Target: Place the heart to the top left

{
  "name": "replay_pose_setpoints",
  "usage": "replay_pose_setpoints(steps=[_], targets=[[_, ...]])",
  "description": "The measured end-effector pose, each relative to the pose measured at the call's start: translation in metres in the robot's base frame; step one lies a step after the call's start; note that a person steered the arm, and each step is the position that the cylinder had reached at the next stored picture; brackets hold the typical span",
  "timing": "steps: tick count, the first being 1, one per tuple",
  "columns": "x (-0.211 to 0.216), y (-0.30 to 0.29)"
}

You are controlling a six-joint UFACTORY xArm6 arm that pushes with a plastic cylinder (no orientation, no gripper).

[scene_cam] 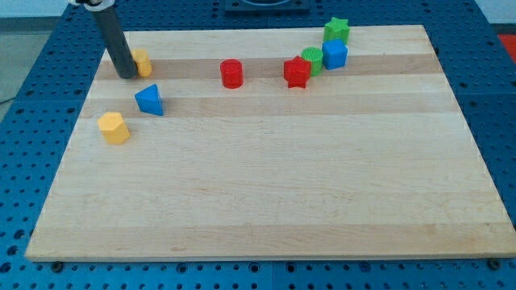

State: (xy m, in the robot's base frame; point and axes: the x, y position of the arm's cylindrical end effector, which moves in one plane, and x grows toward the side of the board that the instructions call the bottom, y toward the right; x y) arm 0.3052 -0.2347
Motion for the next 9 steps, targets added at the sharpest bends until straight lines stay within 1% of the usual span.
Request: replay_pose_setpoints(steps=[2,3,4,5,6,8,9], targets=[[0.000,0.055],[-0.017,0.036],[-0.039,-0.001],[-0.042,-0.007],[-0.033,-0.013],[-0.064,-0.023],[-0.065,-0.022]])
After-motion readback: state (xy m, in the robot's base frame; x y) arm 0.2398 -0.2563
